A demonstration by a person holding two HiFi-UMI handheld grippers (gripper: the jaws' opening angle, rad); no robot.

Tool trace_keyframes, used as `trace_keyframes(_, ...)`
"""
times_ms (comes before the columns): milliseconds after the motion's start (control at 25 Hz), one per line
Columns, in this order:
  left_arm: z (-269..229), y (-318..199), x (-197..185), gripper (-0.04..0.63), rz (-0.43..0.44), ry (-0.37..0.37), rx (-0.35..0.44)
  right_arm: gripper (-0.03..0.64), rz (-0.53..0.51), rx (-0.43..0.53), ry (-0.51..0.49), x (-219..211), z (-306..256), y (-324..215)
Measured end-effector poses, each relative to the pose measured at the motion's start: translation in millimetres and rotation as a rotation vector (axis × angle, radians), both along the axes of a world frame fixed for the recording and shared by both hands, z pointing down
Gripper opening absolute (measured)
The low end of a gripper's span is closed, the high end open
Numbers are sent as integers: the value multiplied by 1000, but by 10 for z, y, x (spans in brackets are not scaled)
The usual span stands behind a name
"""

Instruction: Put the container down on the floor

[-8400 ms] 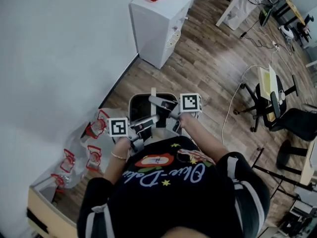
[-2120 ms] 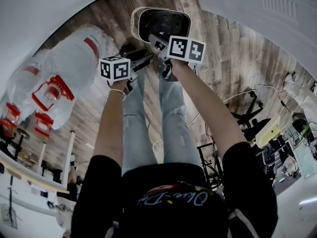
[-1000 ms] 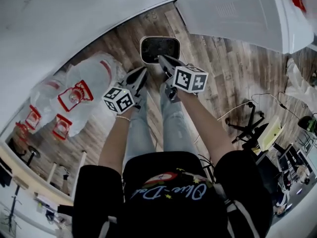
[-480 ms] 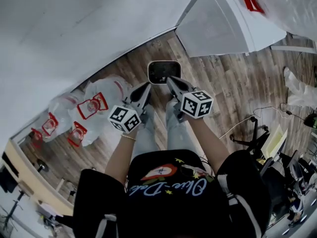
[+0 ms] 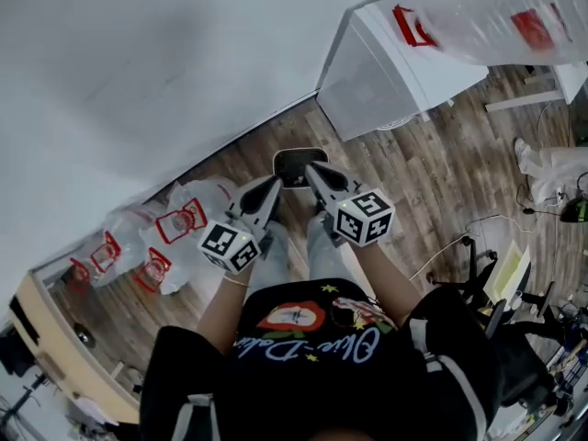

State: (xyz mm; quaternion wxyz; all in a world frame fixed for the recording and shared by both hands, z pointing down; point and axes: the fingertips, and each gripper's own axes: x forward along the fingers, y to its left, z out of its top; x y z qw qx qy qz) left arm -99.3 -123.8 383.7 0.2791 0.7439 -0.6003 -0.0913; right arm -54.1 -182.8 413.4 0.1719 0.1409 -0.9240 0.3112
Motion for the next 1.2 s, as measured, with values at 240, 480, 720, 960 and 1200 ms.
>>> trace_keyframes(240,-456,-95,-23,11,20,-92,30,0,-34,67,-43,-58,-476,-34)
trace_keyframes(480,-866,-150,-25,11,27,-101,55,0,-64,144,-66,-68,-902,-28)
trace_keyframes(720,-1066,-147,8,11,58,-181,78,-1,-73,205,-88,-103,-1189,-73)
trace_keyframes(960,-1207,-67,12,11,47,-172,100,-1,-59,249,-118,-124,-1440,-63)
trace_keyframes(1200,-1289,-47,12,11,44,-164,109,0,-62,267,-140,-159,-1569,-21)
